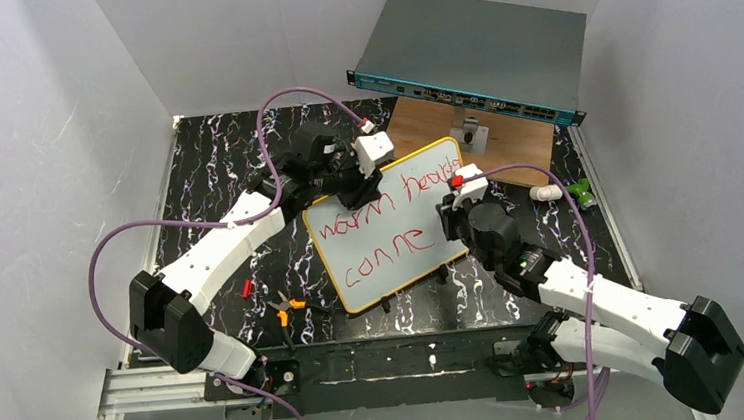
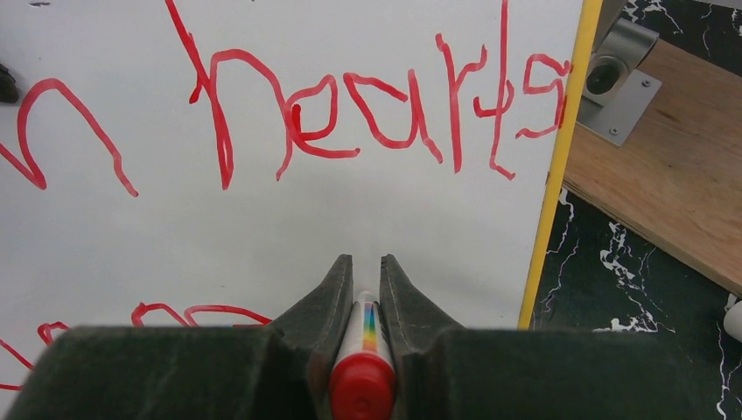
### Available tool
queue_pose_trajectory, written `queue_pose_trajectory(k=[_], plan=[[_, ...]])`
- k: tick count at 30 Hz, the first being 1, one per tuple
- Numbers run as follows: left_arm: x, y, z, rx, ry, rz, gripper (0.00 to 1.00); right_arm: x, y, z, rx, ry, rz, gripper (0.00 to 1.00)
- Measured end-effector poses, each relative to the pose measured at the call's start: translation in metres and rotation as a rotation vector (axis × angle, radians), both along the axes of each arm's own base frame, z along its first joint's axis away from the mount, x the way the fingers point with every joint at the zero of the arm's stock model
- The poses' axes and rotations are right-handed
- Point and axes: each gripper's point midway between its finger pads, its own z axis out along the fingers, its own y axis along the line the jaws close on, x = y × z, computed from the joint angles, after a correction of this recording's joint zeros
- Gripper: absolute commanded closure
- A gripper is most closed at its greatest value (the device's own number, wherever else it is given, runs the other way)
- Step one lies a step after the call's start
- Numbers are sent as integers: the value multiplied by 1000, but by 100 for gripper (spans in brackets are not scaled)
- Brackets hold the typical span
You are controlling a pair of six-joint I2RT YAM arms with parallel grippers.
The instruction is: Write a sentence on the whiteboard
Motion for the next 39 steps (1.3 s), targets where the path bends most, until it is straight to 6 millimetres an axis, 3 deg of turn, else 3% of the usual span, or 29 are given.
queue_pose_trajectory(k=[19,30,39], plan=[[1,2,-1,7,2,14,100,-4,29,8,83,29,106,99],[1,2,-1,7,2,14,100,-18,27,-18,115,95,125,99],[1,2,-1,7,1,13,100,-25,14,-39,104,135,87,99]])
